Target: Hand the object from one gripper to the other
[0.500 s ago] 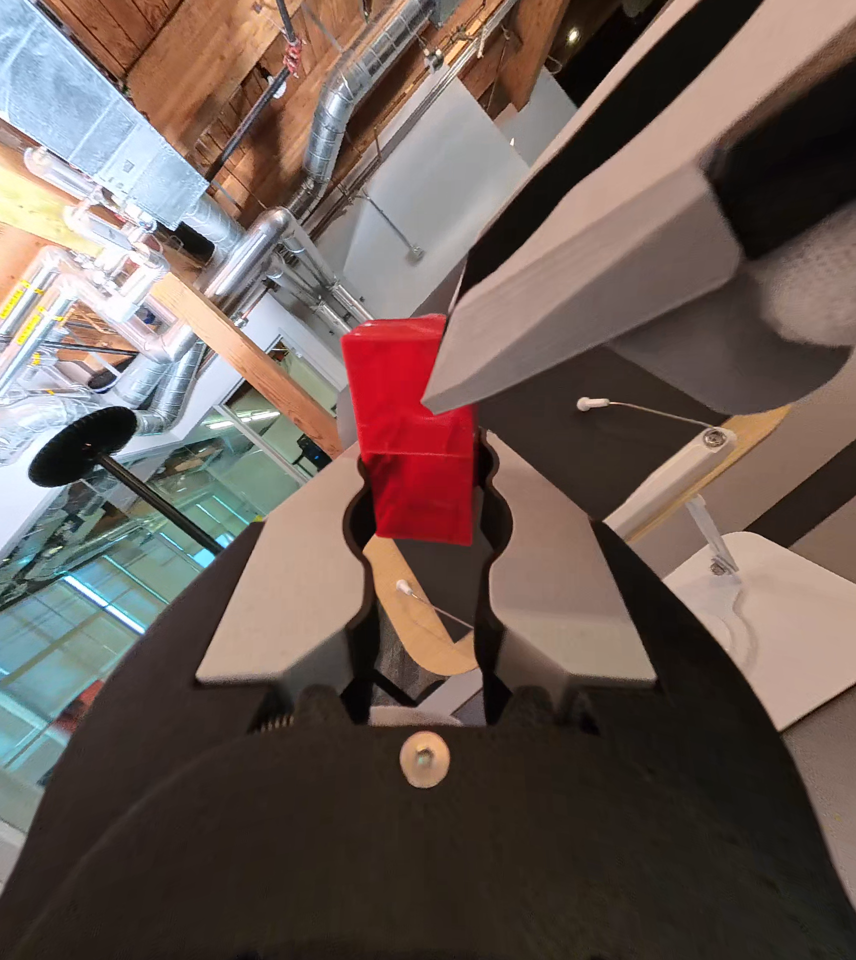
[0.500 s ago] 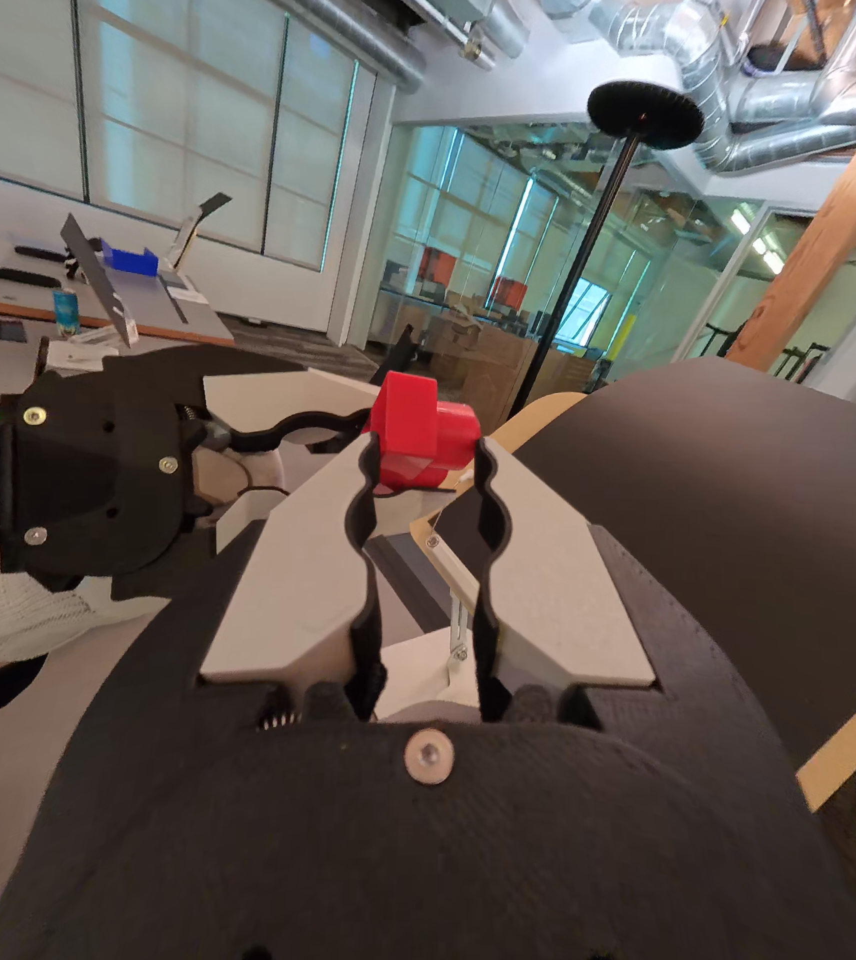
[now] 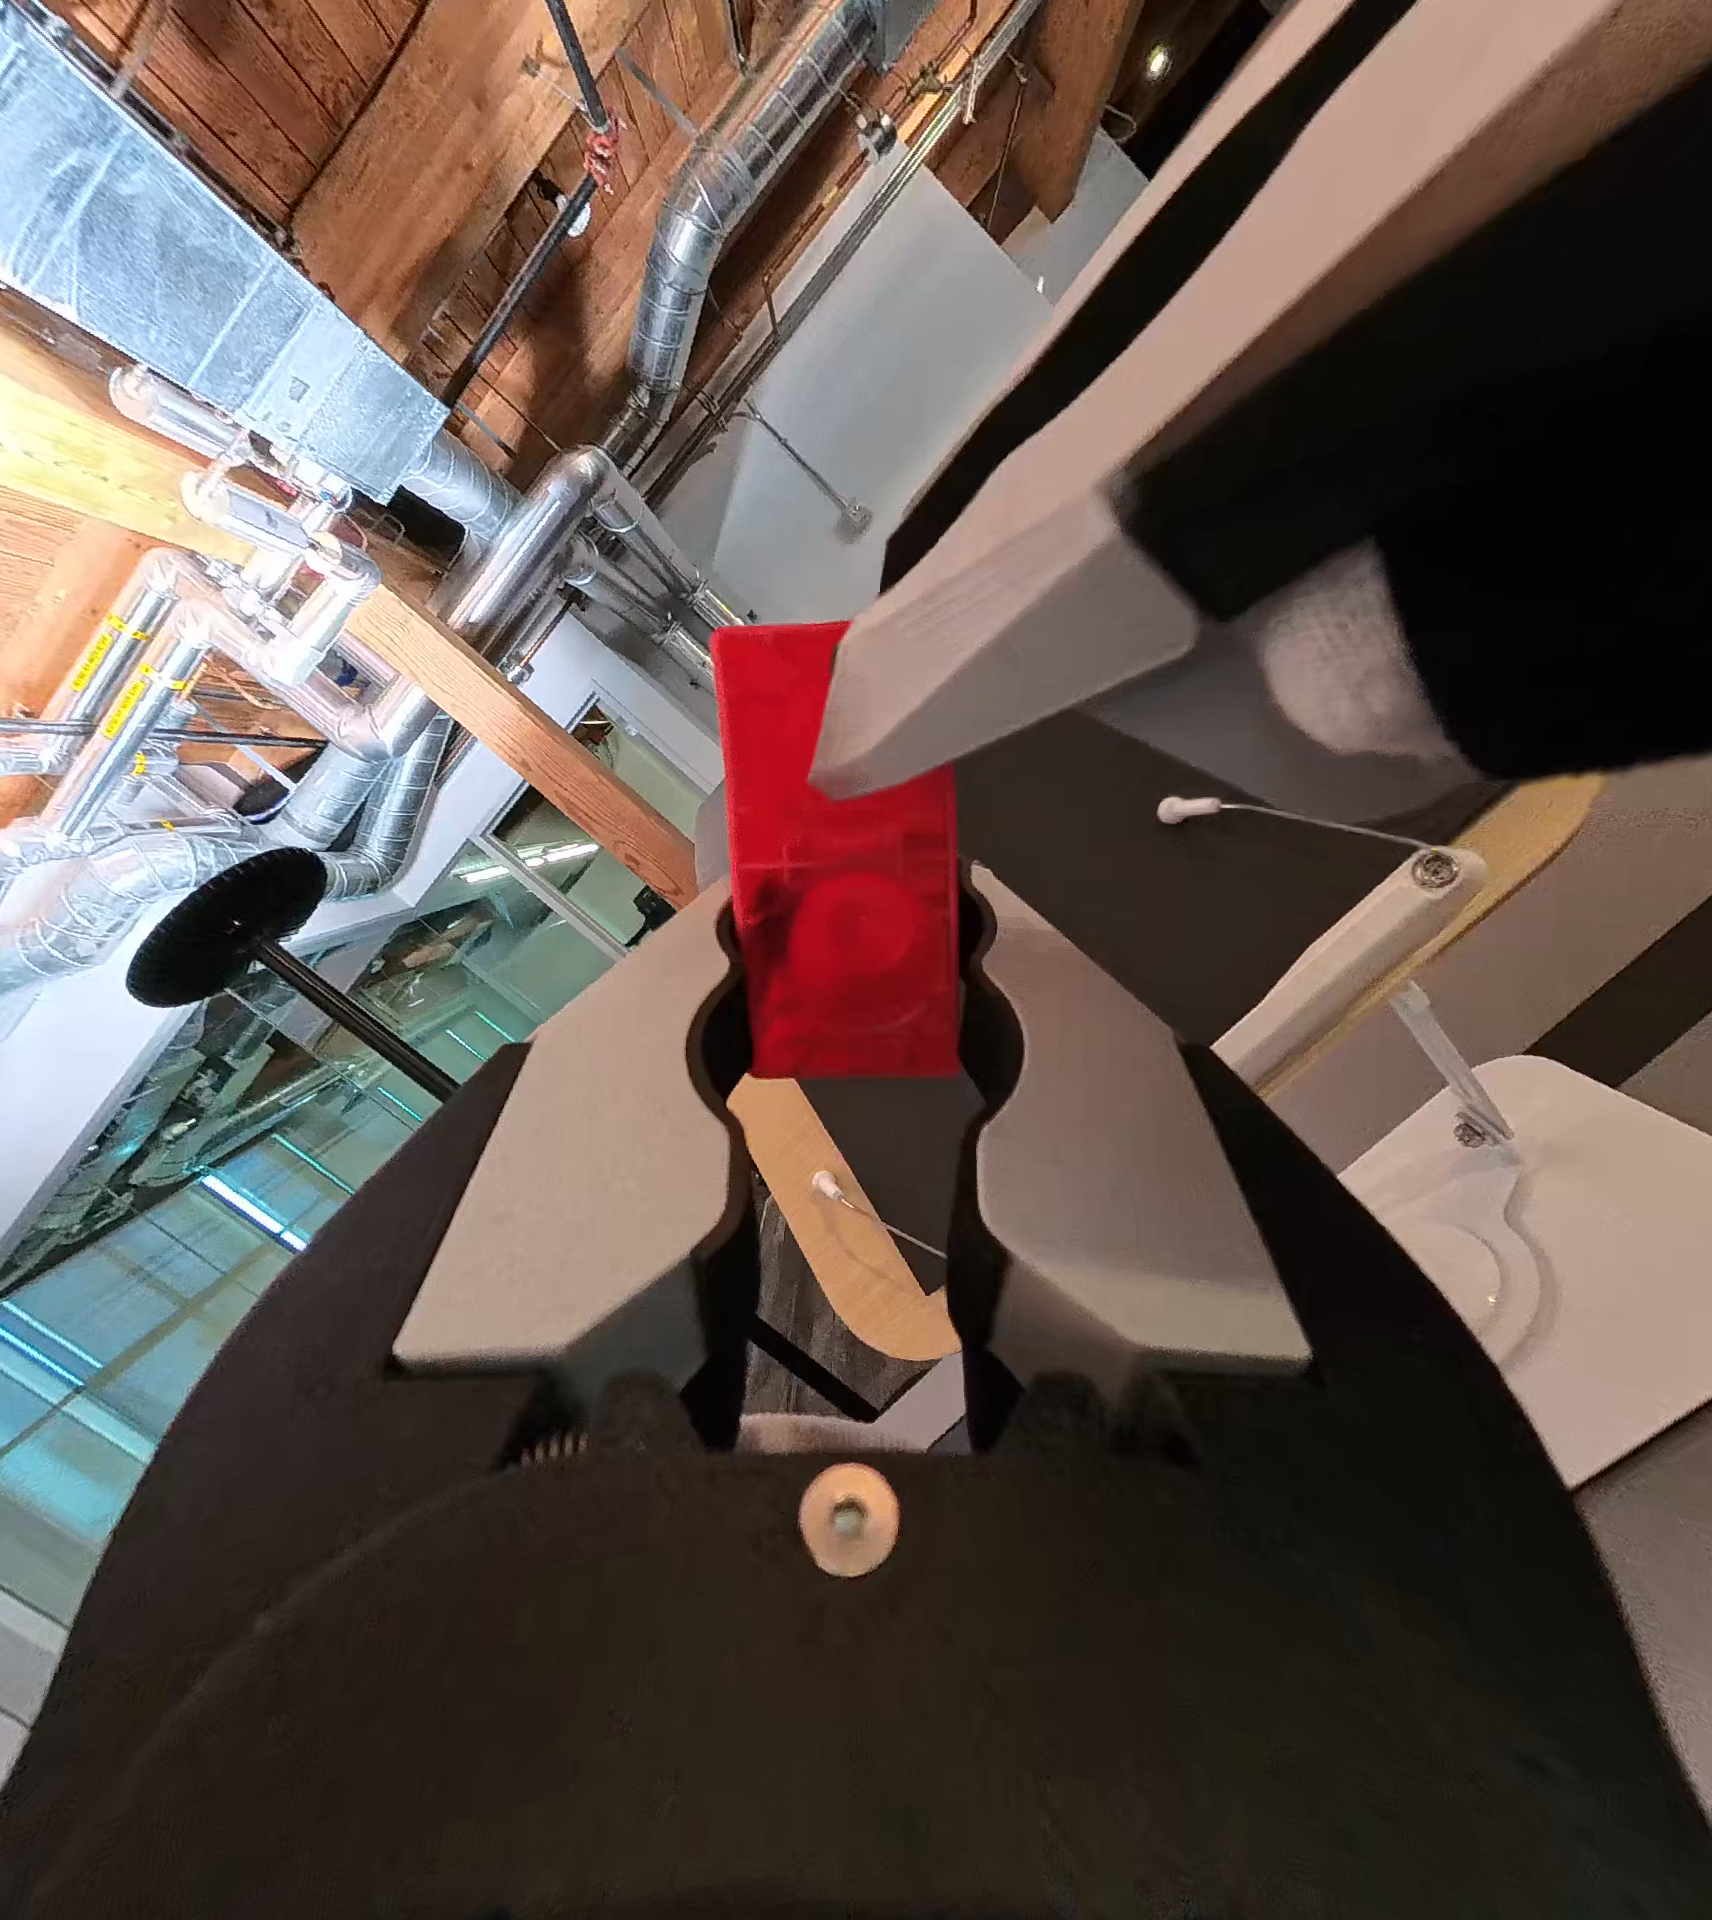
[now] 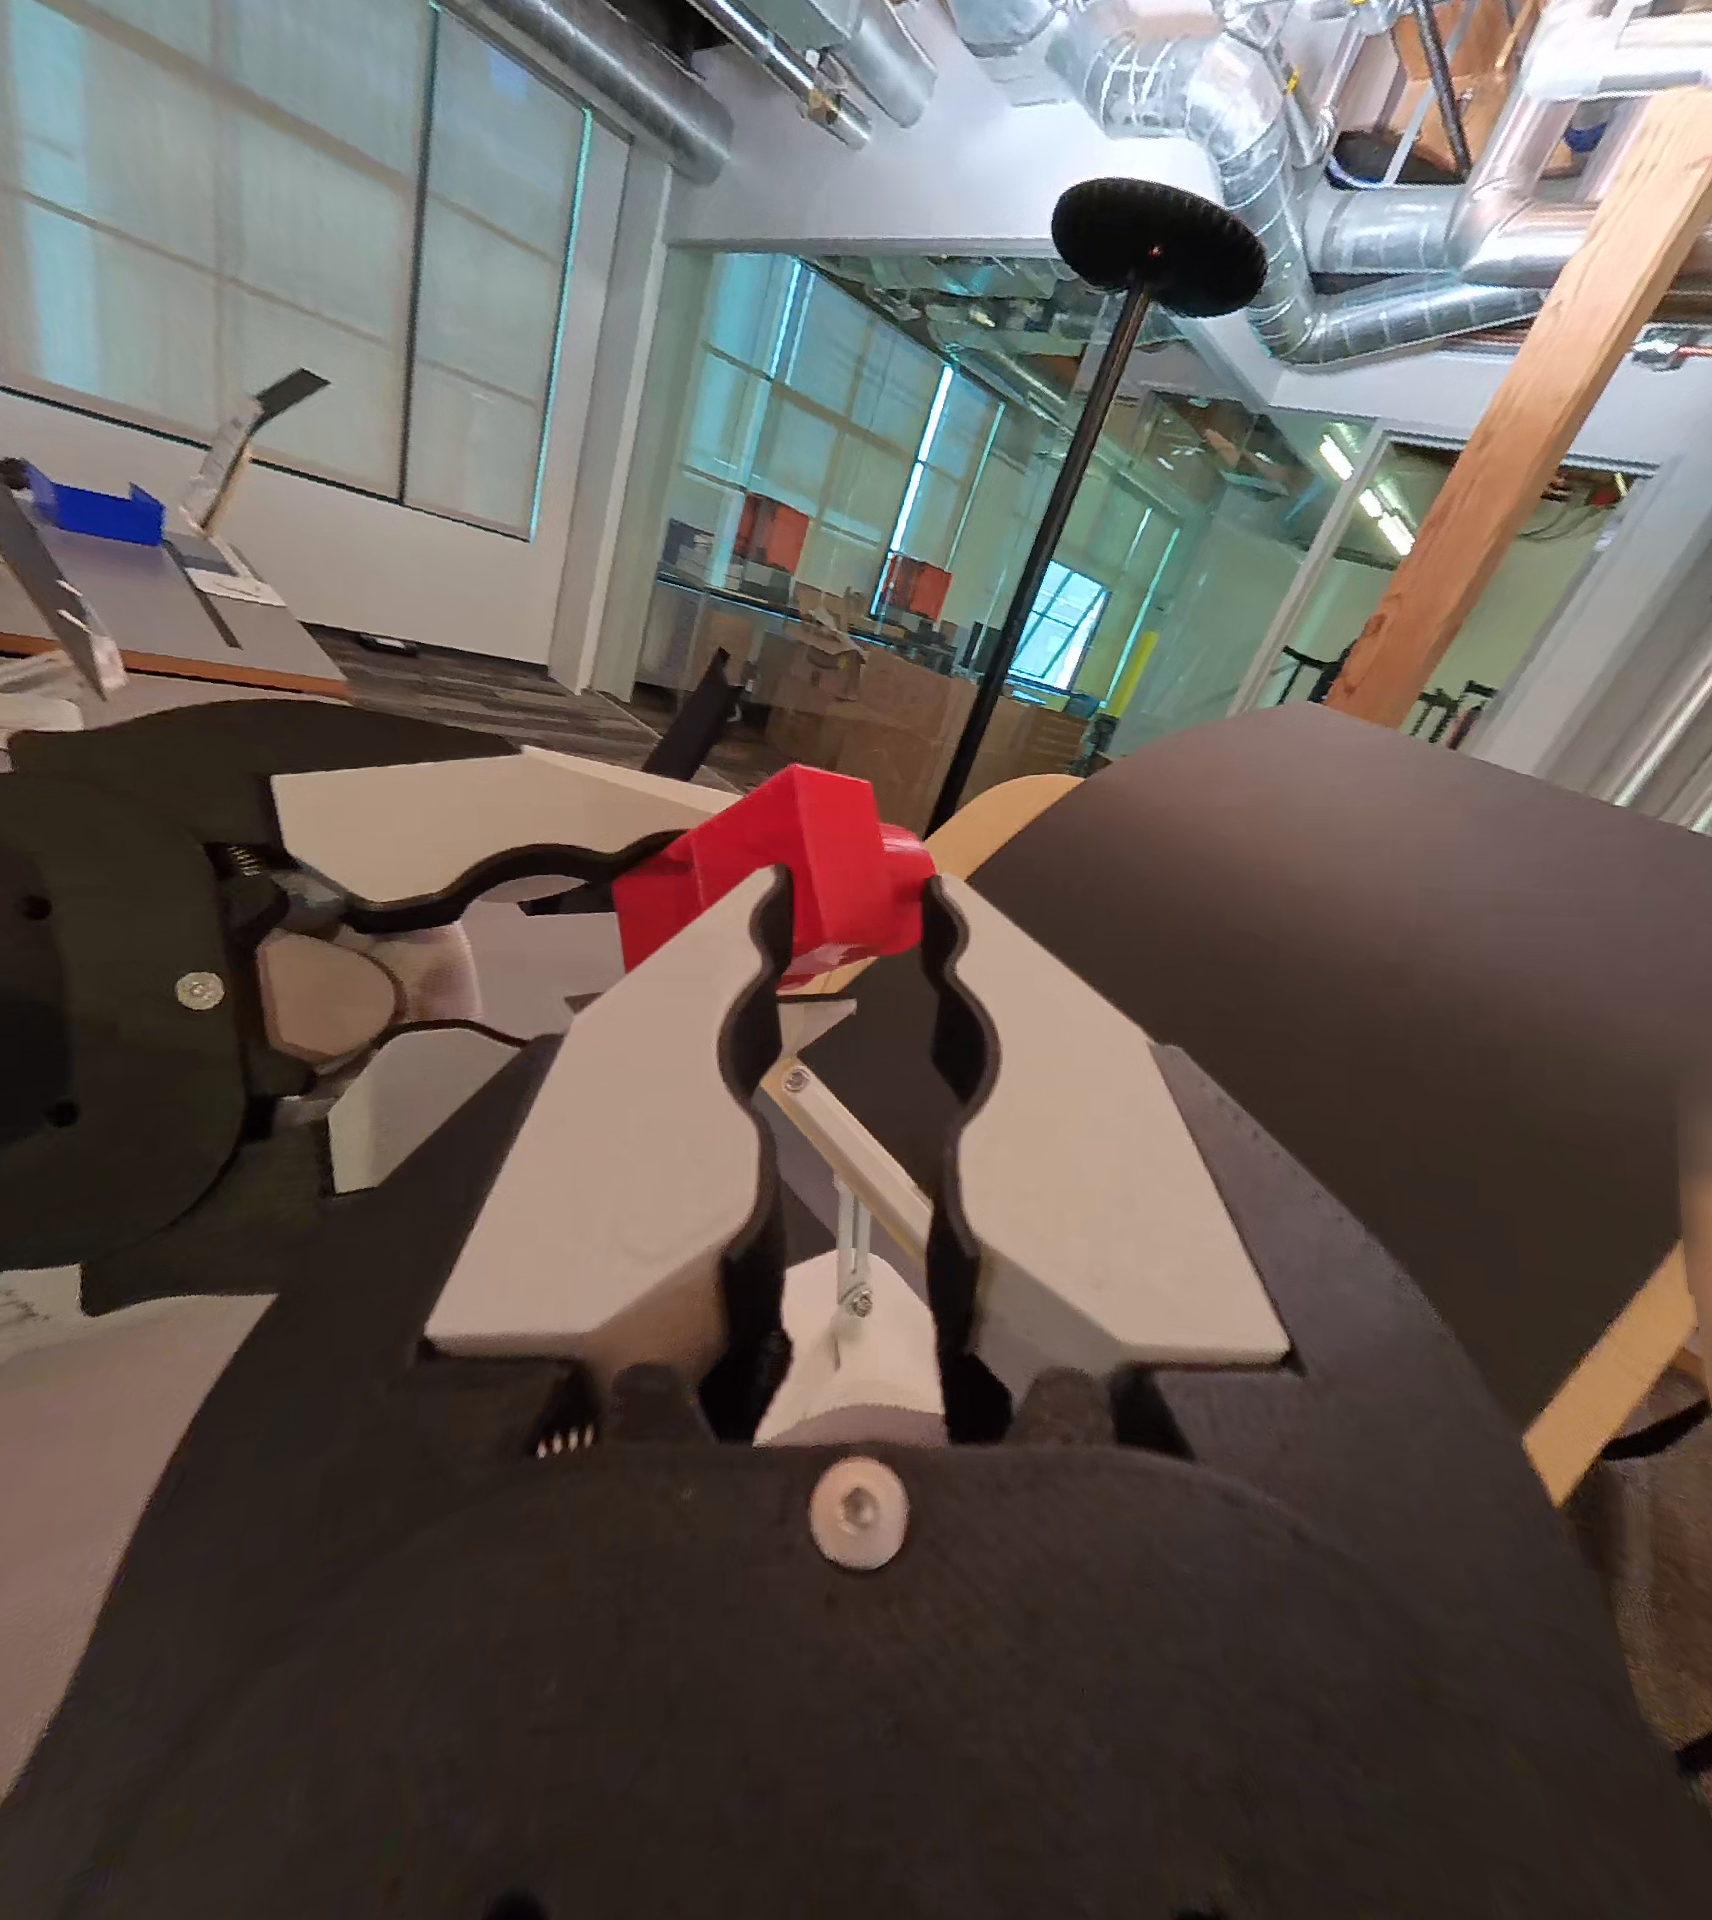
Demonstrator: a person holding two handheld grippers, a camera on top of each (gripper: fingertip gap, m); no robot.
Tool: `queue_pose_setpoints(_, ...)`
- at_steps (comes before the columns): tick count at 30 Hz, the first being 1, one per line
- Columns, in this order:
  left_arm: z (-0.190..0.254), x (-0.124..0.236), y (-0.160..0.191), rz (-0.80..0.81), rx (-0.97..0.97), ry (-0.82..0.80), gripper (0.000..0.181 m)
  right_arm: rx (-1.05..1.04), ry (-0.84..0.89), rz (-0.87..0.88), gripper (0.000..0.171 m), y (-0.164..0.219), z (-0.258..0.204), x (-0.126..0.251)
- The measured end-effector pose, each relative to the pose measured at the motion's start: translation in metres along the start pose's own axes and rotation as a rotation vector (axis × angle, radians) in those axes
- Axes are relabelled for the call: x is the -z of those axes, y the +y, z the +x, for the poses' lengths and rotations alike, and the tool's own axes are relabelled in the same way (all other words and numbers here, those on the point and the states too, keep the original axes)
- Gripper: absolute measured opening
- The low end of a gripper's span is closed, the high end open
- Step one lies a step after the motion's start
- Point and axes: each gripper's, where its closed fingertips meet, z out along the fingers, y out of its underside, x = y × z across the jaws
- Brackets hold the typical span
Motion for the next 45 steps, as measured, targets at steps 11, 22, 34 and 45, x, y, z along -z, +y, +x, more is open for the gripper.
queue_pose_setpoints(11, 0.003, 0.0, 0.001, -0.013, -0.074, -0.024, 0.034, 0.116, 0.064, -0.044, 0.015, 0.005, 0.005, 0.0)
queue_pose_setpoints(22, 0.009, 0.001, -0.003, -0.014, -0.11, -0.01, 0.034, 0.171, 0.095, -0.059, 0.01, 0.007, 0.012, 0.001)
queue_pose_setpoints(34, 0.014, 0.033, -0.044, 0.131, 0.173, 0.376, 0.052, 0.183, 0.084, 0.069, 0.002, -0.006, 0.028, 0.015)
queue_pose_setpoints(45, 0.006, 0.08, -0.08, 0.361, 0.957, 1.059, 0.069, 0.358, -0.128, 0.392, 0.001, -0.038, 0.0, 0.05)
